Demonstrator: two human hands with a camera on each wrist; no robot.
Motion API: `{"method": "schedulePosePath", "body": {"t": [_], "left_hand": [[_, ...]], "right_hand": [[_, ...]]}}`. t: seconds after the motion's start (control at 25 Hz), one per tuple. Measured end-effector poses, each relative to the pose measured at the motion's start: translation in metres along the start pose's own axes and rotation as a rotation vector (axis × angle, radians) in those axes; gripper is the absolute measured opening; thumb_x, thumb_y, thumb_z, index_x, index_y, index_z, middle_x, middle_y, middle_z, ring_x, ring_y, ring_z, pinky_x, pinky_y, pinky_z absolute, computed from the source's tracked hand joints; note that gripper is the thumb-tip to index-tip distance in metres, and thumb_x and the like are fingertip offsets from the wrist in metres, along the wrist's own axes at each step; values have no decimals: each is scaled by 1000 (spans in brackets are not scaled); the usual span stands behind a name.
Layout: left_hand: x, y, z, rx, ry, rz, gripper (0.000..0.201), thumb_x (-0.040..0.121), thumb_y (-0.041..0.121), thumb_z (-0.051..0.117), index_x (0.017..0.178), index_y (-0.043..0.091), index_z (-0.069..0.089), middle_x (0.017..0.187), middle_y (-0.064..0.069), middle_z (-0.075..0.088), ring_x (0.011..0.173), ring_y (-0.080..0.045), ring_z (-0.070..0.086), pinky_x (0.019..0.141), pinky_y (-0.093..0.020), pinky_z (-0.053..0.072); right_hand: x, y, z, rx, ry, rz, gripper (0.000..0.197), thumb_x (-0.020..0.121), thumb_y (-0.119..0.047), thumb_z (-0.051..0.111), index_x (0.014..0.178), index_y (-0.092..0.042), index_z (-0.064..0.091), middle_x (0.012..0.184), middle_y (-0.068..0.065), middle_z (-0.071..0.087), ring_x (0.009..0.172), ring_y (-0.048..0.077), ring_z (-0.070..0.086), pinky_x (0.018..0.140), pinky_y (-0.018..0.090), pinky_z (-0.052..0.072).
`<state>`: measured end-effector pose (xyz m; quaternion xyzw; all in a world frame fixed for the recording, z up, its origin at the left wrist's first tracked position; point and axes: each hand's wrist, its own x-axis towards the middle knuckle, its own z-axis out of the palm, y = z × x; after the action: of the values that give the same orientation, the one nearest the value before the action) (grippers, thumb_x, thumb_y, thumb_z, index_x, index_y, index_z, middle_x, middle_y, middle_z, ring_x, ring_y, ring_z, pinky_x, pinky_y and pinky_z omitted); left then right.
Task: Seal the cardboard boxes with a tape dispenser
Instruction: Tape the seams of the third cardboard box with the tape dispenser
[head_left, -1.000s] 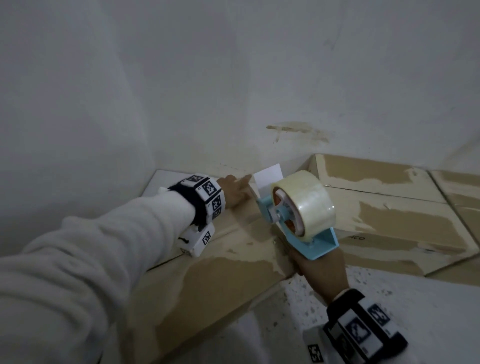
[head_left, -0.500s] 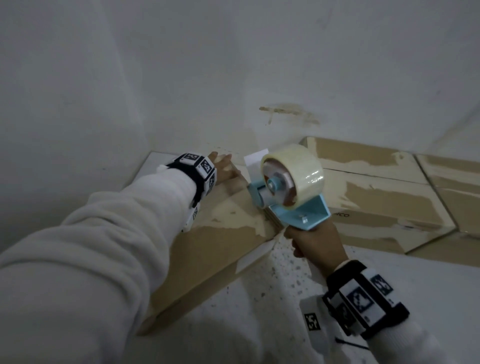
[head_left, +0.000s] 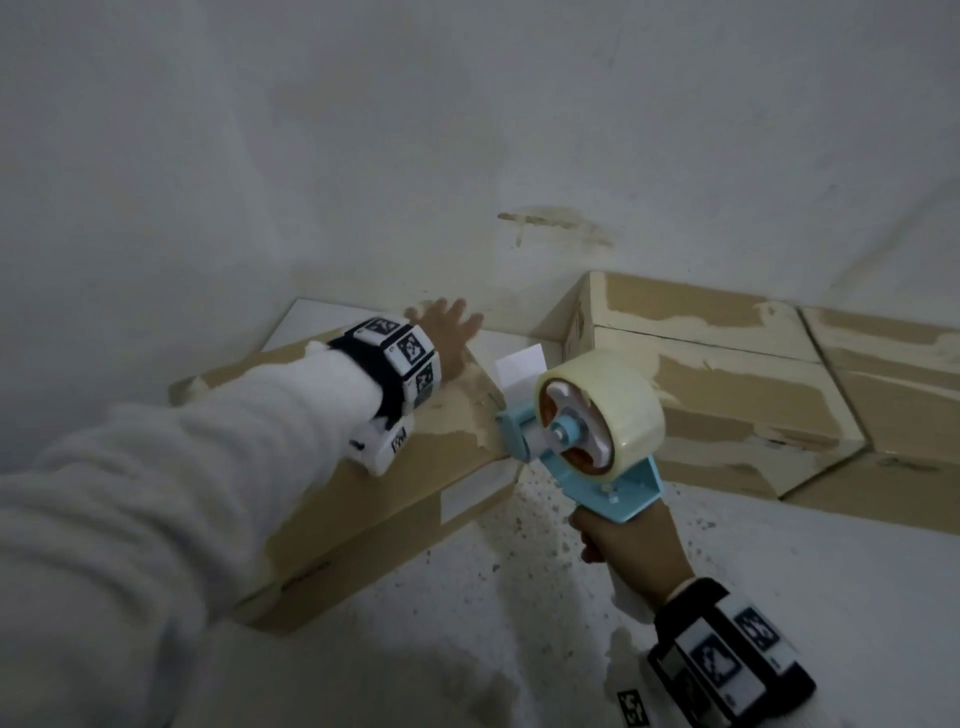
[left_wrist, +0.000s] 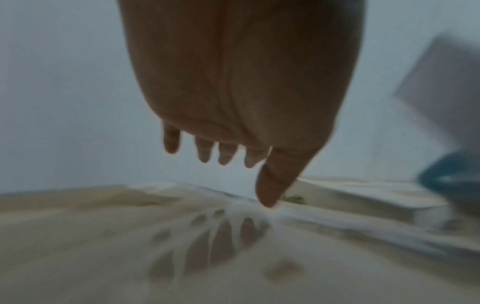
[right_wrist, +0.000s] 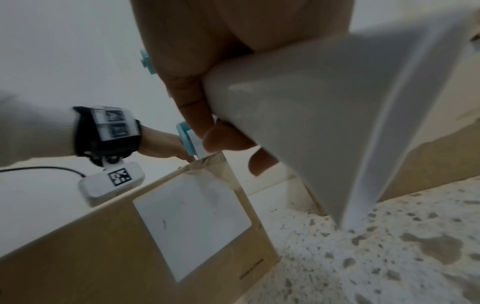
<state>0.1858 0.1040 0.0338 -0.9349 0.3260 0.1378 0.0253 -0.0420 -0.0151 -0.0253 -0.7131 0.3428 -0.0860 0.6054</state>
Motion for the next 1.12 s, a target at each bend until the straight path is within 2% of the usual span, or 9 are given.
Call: {"method": "schedulePosePath", "body": {"t": [0.08,0.16,0.28,0.4,0.6,0.76,0.88,1.04,1.12], "left_hand": [[-19,17,12,38,-103,226,85,84,35,57,151,24,7,159,-2,-2,147,-26,-3,117,-52,5],[-42,30,32,93,-185,284,102,74,46,68,151,26,2,158,3,-6,146,-23,-9,116,-52,0],[-43,35,38,82,-197,160,102,74,53,68,151,27,6,158,1,-4,146,-26,-9,115,-55,4],[-39,46,39,55,-219,57,94,81,48,63,151,23,6,159,0,-6,146,-28,-8,114,-55,12],[-40,55,58,17,-187,-89,81,90,50,45,150,25,-3,158,2,-15,146,-25,-15,115,-56,3],[-39,59,69,-61,-70,-143,76,91,54,38,150,29,-4,159,5,-12,146,-25,-14,115,-58,0],[-32,57,72,-70,-46,-160,74,92,51,39,150,29,-2,159,6,-12,146,-25,-13,114,-58,1],[-30,59,76,-75,-1,-167,75,92,49,40,149,31,-5,159,6,-11,146,-26,-11,114,-59,3],[-29,57,80,-85,28,-157,75,91,51,42,149,35,-4,159,7,-11,147,-25,-10,114,-59,3]], "right_hand": [[0,1,-2,4,-27,-4,24,70,8,61,63,-13,54,56,3,55,42,15,51,51,31,47],[0,2,-3,8,-33,-16,24,70,9,62,64,-14,55,59,4,57,44,16,52,52,32,48],[-1,2,-4,39,-42,-13,25,71,11,61,69,-14,58,66,7,59,52,21,53,53,33,48],[3,-5,-8,39,-84,-12,24,72,11,59,73,-13,58,67,8,58,57,25,51,55,34,46],[17,-21,-16,0,-178,-46,26,72,14,54,70,-12,51,60,9,49,53,25,43,54,35,40],[22,-32,-14,-67,-189,-15,19,70,7,58,65,-10,52,55,9,47,48,22,41,47,29,38],[20,-36,-20,-88,-190,-35,21,71,5,57,63,-13,50,52,6,44,46,21,38,44,26,34],[-1,-17,-51,-62,-184,-26,27,70,6,57,60,-17,46,47,-4,42,45,16,35,47,27,33],[-14,0,-64,19,-157,42,30,69,9,56,58,-16,45,47,-1,40,48,18,31,50,30,29]]}}
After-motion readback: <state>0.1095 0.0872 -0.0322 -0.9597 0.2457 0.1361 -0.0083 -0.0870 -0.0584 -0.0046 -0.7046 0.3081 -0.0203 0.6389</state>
